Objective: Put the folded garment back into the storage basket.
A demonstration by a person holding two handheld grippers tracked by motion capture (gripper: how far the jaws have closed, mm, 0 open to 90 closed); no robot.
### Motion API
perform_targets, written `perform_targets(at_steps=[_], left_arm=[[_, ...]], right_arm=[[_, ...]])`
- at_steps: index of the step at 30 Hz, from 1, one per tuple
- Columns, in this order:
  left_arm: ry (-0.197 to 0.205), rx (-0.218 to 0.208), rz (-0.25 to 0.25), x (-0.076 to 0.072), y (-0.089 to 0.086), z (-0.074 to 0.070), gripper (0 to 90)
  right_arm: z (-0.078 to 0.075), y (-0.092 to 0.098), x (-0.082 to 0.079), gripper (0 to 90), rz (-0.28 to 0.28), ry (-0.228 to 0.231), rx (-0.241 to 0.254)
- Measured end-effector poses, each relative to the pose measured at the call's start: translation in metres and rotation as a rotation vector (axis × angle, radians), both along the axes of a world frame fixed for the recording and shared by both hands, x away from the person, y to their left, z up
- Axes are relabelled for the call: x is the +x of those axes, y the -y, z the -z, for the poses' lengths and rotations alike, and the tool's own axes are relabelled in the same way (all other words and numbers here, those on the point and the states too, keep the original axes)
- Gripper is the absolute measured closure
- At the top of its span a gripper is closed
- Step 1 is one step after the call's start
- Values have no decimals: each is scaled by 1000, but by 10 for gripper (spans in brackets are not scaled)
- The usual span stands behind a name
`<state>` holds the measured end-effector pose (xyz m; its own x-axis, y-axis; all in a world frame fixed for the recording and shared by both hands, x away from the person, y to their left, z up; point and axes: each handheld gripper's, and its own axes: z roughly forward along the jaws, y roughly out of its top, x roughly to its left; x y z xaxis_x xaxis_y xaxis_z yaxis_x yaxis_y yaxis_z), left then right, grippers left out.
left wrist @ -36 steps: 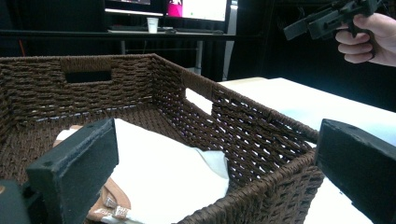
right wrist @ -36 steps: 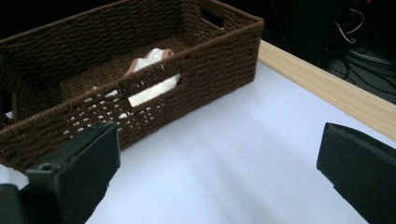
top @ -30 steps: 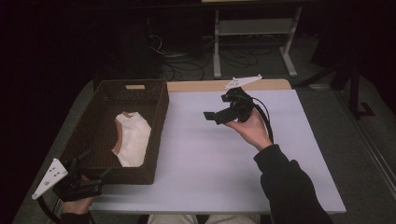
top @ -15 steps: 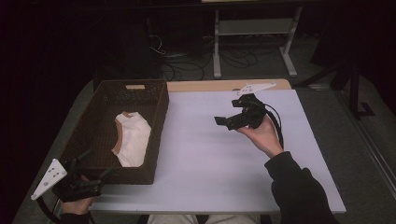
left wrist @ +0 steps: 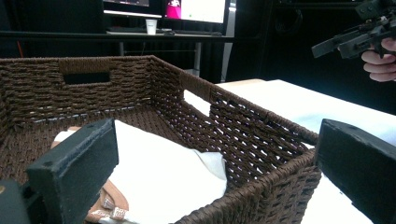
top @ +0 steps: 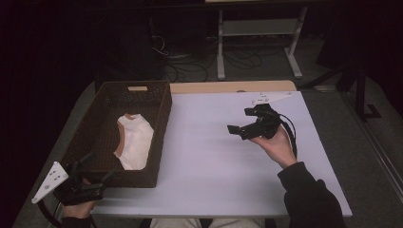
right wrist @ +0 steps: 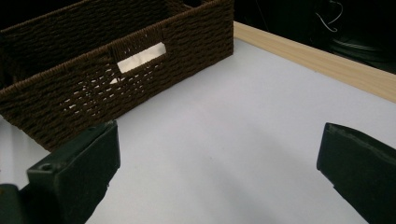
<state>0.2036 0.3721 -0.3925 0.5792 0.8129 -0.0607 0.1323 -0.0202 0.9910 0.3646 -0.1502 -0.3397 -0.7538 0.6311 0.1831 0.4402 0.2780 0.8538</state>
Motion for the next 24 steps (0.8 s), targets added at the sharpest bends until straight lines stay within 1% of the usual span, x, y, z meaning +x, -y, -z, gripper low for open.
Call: perform_targets(at_steps=[4,10,18,24], left_arm=[[1,1,-2,0,0,0,0],[-1,1,-2,0,0,0,0],[0,1,-3,-1,0,0,0],[-1,0,-5,-1,0,0,0]], right_arm=[[6,3,-3,0,0,-7,-6],[11,9,-7,0,8,-9,-2],[21,13,-15,0,3,-17,-31],[27,19,-23,0,6,-20,-37]])
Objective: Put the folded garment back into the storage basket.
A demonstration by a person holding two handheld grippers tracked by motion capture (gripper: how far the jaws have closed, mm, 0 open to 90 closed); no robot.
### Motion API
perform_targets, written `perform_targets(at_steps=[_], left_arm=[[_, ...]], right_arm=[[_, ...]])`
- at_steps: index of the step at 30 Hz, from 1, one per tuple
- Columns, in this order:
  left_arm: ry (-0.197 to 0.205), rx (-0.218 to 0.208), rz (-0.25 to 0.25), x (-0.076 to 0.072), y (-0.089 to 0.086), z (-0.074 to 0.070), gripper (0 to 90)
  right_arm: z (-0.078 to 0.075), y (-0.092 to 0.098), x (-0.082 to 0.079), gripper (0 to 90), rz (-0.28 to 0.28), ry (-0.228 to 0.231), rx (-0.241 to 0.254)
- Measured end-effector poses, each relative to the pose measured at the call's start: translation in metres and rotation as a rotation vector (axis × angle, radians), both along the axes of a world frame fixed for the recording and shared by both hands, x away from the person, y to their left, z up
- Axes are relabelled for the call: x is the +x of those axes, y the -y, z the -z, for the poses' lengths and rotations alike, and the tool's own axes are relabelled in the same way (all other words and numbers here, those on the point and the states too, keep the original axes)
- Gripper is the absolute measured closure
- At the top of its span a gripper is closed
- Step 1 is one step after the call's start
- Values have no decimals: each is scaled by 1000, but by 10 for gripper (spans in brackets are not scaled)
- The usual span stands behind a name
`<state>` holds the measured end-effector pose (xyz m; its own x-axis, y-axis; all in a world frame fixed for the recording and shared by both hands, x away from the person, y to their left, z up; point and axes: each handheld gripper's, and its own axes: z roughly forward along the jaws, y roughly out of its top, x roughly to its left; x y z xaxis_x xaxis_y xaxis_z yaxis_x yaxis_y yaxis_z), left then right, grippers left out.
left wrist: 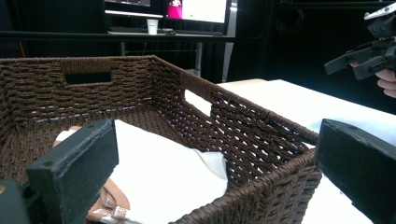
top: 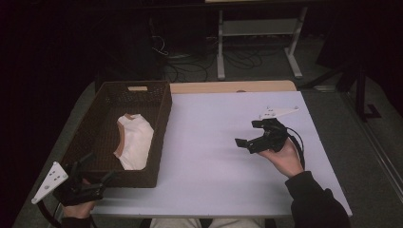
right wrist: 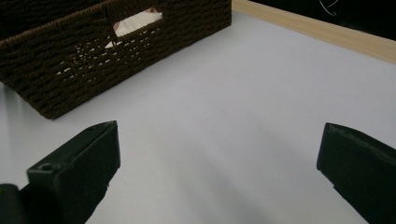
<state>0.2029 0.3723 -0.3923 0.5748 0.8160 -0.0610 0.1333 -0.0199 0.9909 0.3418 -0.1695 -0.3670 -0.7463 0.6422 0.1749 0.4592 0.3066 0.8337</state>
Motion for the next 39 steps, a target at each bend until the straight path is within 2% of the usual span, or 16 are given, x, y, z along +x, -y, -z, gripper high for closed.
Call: perform_targets(at_steps=[16,21,39], left_arm=[[-1,-1,-4,0,0,0,0],[-3,-1,-5,0,0,0,0],[-4,-2,-9,0,-2,1,0]], right_arm=[[17,25,-19,0,19,-8,11],[22,33,-26,0,35,2,21],[45,73,-49,0,171,25,15]])
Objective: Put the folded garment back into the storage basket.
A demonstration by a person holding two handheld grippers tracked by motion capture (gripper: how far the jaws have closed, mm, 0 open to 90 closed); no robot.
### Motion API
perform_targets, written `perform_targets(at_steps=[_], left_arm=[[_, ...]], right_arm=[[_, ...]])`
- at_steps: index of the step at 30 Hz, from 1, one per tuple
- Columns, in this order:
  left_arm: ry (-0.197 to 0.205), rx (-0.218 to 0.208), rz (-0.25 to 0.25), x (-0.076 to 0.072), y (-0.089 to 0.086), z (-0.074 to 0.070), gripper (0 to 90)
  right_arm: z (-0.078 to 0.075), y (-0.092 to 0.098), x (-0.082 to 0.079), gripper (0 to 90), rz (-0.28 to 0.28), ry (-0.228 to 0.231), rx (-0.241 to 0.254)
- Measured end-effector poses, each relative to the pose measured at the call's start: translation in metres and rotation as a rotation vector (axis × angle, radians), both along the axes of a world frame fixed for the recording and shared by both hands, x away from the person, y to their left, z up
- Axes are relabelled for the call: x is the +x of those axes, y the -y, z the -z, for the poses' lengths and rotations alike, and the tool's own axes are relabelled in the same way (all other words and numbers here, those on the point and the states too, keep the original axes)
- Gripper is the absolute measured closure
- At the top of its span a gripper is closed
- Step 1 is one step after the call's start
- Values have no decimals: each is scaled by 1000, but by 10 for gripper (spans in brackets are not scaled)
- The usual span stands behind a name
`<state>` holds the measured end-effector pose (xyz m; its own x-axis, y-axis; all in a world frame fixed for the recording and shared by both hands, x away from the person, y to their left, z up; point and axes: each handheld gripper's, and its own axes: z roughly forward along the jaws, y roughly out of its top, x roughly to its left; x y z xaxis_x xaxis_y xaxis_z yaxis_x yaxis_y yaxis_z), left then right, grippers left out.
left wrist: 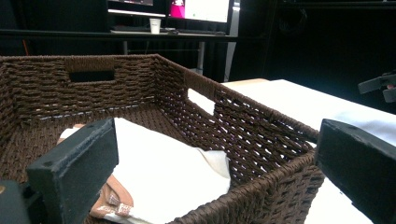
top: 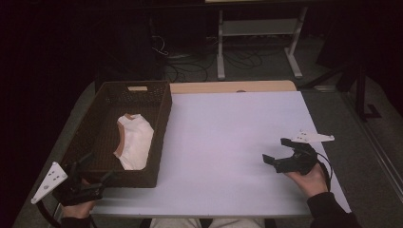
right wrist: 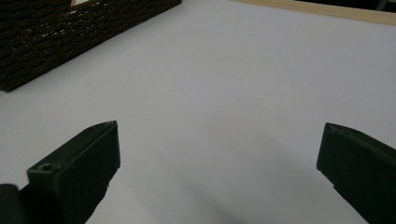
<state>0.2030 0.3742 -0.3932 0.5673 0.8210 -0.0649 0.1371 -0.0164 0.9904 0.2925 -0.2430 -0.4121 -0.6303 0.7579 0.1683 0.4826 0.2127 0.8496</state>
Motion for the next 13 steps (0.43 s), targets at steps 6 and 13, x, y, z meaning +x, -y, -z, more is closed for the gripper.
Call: perform_targets(at_steps=[6,13], left_arm=[[-1,3,7,1,0,0,0],[0,13,24,4,3,0,0]], right_arm=[[6,11,-6,0,33,5,0],[16,20,-10,0,47,-33,-9]])
